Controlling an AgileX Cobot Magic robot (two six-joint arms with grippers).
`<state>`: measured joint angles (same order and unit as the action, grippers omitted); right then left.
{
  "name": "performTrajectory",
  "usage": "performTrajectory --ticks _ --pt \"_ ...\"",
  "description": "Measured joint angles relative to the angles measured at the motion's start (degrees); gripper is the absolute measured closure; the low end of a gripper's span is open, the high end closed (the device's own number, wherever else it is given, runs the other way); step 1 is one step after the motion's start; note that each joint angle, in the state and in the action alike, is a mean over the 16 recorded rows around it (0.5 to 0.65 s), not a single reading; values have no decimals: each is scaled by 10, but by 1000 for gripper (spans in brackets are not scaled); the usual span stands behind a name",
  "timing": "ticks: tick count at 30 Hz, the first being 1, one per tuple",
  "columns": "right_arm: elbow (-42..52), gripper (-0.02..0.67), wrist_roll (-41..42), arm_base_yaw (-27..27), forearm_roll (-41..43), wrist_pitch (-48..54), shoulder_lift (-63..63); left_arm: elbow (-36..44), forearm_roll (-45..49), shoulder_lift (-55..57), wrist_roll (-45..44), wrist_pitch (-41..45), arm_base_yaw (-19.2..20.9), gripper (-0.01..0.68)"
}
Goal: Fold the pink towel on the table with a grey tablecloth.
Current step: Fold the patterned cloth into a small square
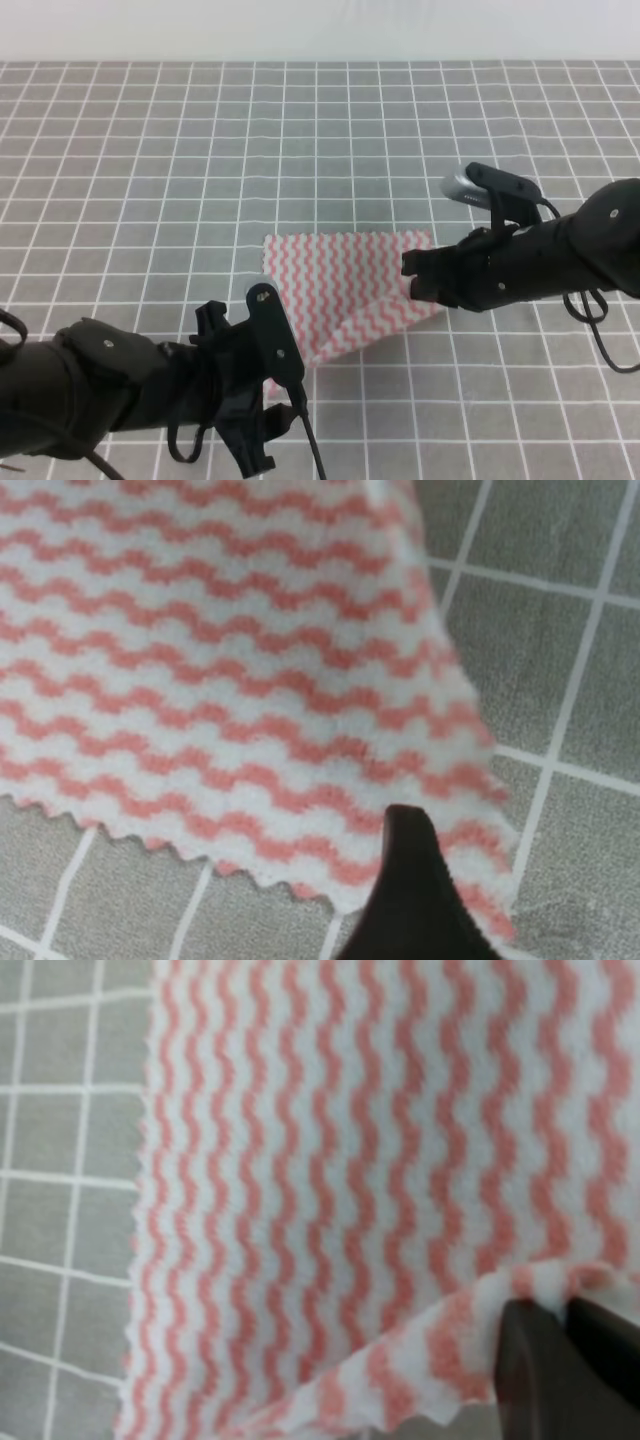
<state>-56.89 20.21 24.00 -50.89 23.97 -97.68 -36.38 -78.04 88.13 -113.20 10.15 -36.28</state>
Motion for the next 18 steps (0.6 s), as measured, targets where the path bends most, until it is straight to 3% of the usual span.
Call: performTrajectory --ticks 18 --pt "-14 663 0 0 0 2 -4 0 -2 17 -11 -9 0 233"
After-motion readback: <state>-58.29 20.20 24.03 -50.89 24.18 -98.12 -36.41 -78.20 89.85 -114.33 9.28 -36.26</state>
